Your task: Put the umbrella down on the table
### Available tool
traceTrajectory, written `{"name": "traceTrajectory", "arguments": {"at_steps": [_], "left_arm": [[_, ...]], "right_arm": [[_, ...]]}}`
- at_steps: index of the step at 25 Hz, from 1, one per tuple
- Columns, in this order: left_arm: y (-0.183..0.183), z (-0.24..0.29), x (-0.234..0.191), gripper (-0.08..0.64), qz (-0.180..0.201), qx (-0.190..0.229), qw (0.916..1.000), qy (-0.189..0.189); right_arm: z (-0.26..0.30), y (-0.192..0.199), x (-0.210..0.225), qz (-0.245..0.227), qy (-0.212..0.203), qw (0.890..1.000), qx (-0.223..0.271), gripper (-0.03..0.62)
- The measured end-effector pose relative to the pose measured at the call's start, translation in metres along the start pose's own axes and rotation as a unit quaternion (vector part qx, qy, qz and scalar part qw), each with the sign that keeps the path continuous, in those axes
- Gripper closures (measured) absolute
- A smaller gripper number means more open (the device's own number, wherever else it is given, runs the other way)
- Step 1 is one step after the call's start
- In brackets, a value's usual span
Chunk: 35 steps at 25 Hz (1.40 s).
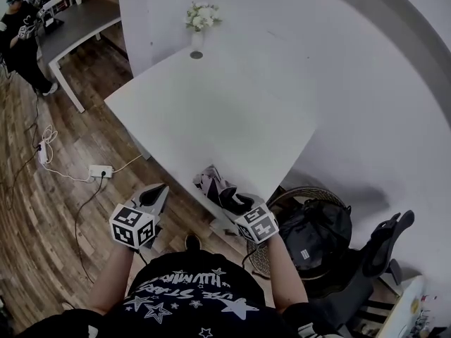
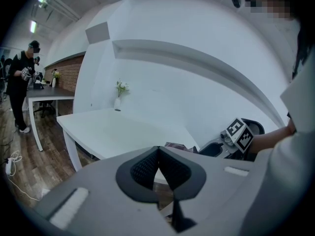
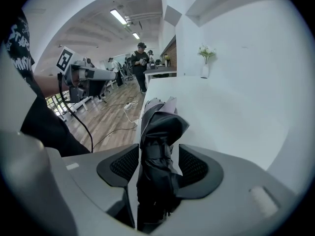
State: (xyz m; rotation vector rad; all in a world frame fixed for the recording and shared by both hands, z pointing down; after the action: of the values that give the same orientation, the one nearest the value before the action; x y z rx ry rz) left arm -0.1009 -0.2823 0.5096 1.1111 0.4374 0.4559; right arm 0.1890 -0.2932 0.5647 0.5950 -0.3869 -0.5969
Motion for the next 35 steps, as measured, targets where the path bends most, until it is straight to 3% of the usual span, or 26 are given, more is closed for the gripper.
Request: {"name": "traceTrajectory", "arguments": {"at_steps": [15,19,24,35], "left_arm": [[0.010,-0.060,0.005,0.557,0.004,0.013,0.9998,0.013],[0.018,-0.084,0.007,0.557,0.002,0.017,0.9998,0.011],[0.026,-0.112,0.011,0.557,0.001,0.020,0.9997,0.013],[0.039,-0.166,0.022,0.557,0.006,0.028,0.9994,0.018]], "right_arm": [[-0.050,-0.018,-0.025,0.060,0.055,0.991,0.106,0.367],[-0.060,-0.013,-0.046,0.100,0.050,0.982,0.151,0.412],[-0.074,-0.008,-0.074,0.112,0.066,0.974,0.184,0.486],[-0.089,0.012,-0.129,0.111,0.079,0.972,0.193,0.578]]}}
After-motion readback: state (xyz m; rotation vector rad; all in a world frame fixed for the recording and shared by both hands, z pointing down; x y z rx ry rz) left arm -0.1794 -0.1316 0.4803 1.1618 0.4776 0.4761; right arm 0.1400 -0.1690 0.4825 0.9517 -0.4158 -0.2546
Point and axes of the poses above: the fingertips, and each gripper's own axes: z forward along the fingers, x to its right, y out of its underside, the point moved 9 cm from there along -z, backward along the fingers, and after that the axes turned 10 degrees about z, right-handed, at the moved point
